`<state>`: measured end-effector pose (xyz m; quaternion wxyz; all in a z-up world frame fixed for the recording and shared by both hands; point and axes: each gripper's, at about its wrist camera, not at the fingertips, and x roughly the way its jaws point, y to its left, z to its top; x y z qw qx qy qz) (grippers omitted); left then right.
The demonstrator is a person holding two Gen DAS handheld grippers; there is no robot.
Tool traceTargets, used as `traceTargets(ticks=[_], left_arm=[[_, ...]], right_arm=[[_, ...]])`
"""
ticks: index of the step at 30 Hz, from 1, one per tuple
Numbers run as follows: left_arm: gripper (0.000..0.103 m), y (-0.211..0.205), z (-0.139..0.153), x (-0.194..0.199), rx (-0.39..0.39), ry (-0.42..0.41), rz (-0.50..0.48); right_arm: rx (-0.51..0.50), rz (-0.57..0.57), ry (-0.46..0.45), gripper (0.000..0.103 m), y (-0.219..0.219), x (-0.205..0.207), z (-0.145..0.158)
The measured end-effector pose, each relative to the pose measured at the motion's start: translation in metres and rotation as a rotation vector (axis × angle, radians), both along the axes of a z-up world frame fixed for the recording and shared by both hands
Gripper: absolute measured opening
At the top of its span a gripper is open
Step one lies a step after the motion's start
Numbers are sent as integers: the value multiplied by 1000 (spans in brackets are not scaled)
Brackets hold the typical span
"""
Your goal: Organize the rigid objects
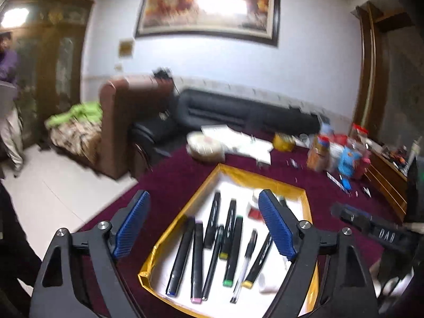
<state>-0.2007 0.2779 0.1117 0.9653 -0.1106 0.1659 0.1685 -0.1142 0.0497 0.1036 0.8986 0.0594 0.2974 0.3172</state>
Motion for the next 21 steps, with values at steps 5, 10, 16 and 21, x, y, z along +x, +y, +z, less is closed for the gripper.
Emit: traceTargets(ticks=[5, 10, 16, 21], left_arm=[[103, -13, 12, 7, -7, -39, -56], [103, -32, 16, 24, 33, -21, -2], [103, -33, -4, 43, -40, 96, -7], [103, -31, -19, 48, -16, 167, 92]], right_arm=[[-22, -65, -124, 77, -14, -16, 7], [-75, -71, -128, 77, -17, -20, 0], [-115, -60, -106, 77, -16, -22, -11], [-174, -46, -126, 78, -6, -29, -15]])
